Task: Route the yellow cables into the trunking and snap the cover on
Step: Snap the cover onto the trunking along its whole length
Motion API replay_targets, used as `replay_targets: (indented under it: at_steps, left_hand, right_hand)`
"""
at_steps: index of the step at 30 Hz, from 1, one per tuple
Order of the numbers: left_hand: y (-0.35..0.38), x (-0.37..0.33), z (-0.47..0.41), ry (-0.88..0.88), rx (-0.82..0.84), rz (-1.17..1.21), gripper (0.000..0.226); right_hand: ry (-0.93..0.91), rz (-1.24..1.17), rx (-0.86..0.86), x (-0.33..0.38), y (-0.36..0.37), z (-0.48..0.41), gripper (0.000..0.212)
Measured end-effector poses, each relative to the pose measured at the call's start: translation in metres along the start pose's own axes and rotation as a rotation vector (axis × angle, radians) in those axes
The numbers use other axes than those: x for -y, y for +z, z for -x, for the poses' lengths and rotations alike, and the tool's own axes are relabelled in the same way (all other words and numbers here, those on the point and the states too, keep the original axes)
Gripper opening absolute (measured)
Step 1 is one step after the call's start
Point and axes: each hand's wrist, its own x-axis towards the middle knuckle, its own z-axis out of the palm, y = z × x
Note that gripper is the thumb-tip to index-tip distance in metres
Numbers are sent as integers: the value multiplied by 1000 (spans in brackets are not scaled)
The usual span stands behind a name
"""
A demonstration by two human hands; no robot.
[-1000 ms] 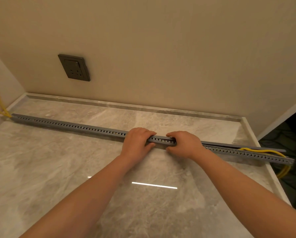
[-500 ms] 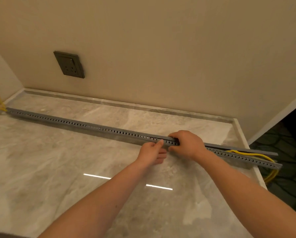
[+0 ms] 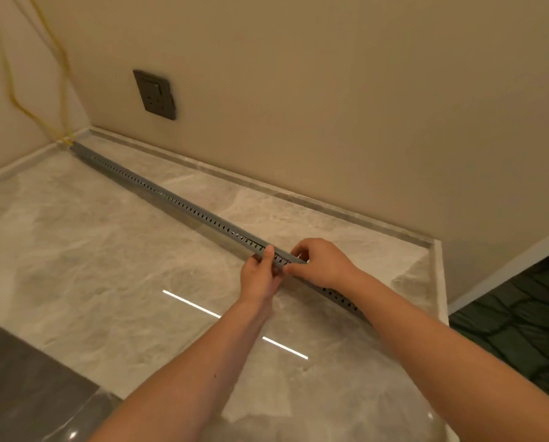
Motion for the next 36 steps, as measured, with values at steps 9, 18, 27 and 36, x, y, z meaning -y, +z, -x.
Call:
replay_targets:
  at_steps: [9,18,27,36]
  left_hand:
    - [6,0,3,87,-60,58,25]
    - [2,6,7,-6,40,-12,26]
    - [8,4,1,-50,-22,-30,26]
    - [7,7,-2,-28,-50,-58,23]
  right_hand:
    - [14,-134,-150,6,11,-5,14]
    - [-107,-65,-62,-9,7,4,20]
    - [-158,318,-166,-6,16,9,18]
    - [-202,425,-227,0,17,14,15]
